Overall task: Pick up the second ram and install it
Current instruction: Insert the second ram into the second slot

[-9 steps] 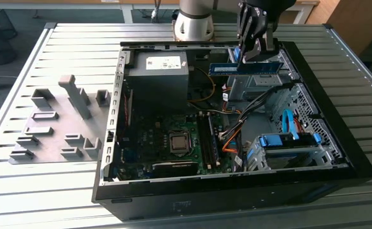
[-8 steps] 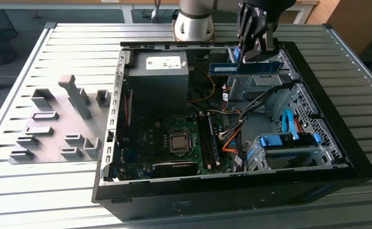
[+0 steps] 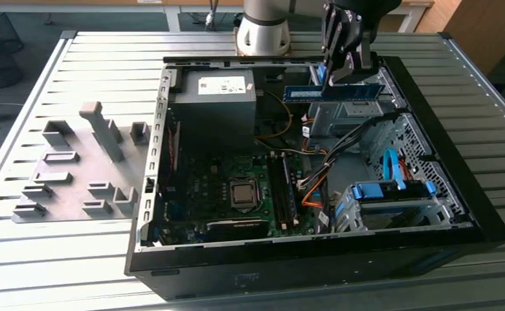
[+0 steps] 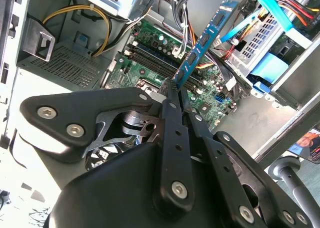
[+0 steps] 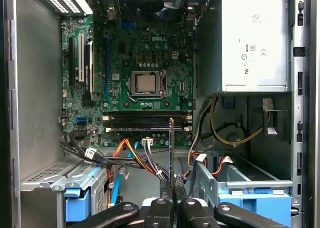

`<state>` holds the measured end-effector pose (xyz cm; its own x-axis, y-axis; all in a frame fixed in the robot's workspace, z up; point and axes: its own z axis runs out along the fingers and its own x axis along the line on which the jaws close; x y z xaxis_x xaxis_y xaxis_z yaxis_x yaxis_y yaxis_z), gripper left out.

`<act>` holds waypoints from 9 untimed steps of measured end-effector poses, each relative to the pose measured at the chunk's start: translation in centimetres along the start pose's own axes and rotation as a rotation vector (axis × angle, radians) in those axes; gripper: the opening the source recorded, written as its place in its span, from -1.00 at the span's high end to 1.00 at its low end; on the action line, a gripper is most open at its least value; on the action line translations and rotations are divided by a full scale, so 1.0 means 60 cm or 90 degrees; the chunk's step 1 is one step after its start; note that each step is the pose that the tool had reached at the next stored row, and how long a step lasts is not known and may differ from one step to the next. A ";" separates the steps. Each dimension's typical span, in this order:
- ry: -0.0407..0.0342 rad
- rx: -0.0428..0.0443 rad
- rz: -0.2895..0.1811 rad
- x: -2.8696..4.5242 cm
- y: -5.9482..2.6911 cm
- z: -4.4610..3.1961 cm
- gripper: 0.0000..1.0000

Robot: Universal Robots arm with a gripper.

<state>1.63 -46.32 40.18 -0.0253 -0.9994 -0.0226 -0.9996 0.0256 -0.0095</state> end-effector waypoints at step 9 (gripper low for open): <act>0.0006 0.0005 0.019 0.000 0.000 0.000 0.73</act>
<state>1.63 -46.32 40.18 -0.0550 -0.9982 -0.0219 -0.9984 0.0552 -0.0095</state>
